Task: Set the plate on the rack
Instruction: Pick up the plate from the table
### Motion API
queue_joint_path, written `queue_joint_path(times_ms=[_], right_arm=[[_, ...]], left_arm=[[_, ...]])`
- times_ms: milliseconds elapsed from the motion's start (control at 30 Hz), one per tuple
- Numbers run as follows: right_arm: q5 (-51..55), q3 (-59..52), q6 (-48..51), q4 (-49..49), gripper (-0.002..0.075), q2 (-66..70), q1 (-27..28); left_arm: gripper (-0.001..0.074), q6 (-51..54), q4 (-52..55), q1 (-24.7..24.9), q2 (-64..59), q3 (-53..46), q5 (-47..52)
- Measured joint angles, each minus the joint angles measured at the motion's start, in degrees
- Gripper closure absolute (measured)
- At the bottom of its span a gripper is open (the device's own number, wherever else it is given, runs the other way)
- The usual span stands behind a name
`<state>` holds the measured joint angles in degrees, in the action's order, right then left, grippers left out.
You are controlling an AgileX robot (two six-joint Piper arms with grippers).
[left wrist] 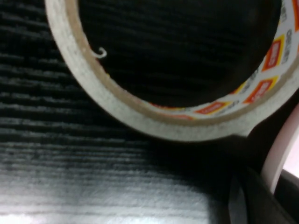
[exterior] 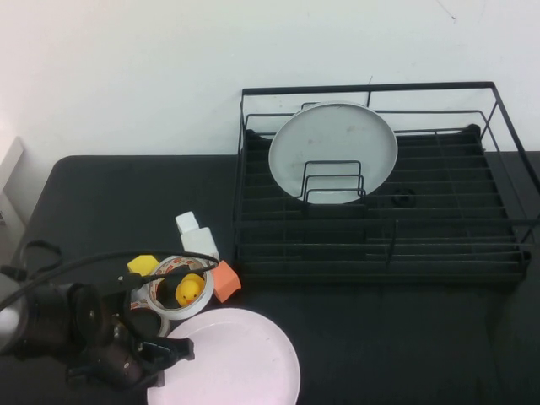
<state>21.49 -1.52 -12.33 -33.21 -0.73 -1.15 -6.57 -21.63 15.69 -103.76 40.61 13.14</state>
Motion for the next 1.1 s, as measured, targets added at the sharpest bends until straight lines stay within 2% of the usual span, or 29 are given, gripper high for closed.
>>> queue_joint_path(times_ms=[300,467,600,800,933,1000,1100], right_arm=[[0.00,0.00,0.00,0.09,0.0717,0.00,0.00],[0.00,0.00,0.00,0.20,0.0717,0.00,0.00],[0.00,0.00,0.14,0.20,0.0717,0.00,0.00],[0.00,0.00,0.79,0.30,0.0717,0.00,0.00],[0.00,0.00,0.90,0.30,0.0717,0.00,0.00],[0.00,0.00,0.90,0.30,0.0717,0.00,0.00],[0.00,0.00,0.90,0.30,0.0717,0.00,0.00]], left_arm=[[0.0710,2.94,-4.27,0.00,-0.32,0.00,-0.66],[0.0717,11.06,-12.42,0.00,-0.32,-0.12,-0.16],[0.0722,24.17,-25.24,0.00,-0.32,-1.42,-0.69],[0.0729,52.82,-53.03,0.00,-0.32,-4.36,-0.54],[0.0730,73.55,-71.52,0.00,-0.57,-6.81,3.60],[0.0730,82.10,-75.10,0.00,-0.97,-7.83,6.91],[0.0730,88.07,-76.70,0.00,-1.26,-8.71,10.57]])
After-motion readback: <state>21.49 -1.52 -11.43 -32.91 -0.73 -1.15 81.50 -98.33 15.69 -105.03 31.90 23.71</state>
